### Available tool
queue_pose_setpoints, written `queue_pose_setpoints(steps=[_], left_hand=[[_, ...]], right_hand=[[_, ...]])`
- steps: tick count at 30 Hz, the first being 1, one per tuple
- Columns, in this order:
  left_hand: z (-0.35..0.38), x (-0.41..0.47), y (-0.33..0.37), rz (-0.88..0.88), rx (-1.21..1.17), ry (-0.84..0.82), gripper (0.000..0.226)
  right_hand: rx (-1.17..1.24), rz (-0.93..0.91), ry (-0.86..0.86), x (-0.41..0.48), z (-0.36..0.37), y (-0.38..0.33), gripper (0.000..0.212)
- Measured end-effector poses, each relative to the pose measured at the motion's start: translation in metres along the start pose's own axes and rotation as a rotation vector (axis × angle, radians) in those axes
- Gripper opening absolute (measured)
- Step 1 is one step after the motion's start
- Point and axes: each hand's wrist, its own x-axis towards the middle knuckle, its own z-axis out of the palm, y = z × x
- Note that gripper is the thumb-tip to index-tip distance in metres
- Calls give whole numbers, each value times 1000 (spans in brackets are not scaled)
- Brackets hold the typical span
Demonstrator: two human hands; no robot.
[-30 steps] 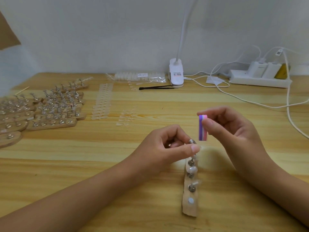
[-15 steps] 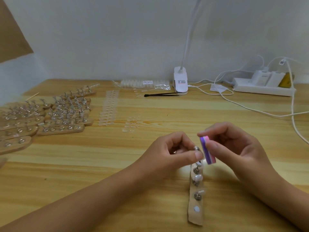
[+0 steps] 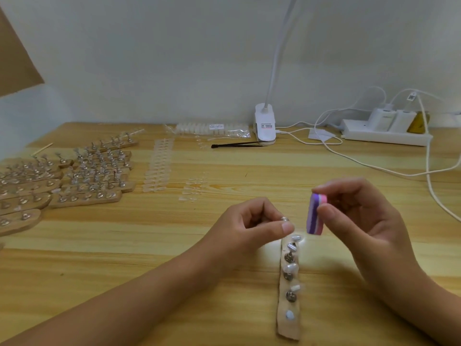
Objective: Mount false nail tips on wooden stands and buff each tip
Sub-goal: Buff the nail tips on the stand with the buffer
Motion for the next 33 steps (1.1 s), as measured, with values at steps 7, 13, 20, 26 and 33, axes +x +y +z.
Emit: queue_pose_setpoints(steps=[7, 13, 20, 26, 33], left_hand=[[1, -1, 1, 30, 51, -38, 13], [-1, 0, 2, 12, 10, -18, 15], [0, 1, 2, -17, -35, 13, 18], [-1, 1, 1, -24, -39, 30, 16], [-1, 2, 0, -19, -27, 33, 17]], right_hand=[[-25, 24, -50, 3, 6, 2, 18], [-144, -67, -127, -3, 3, 5, 20], [-87, 28, -58, 0, 7, 6, 17], [-49, 57, -58, 0, 5, 6, 18], [-28, 27, -58, 0, 7, 6, 21]])
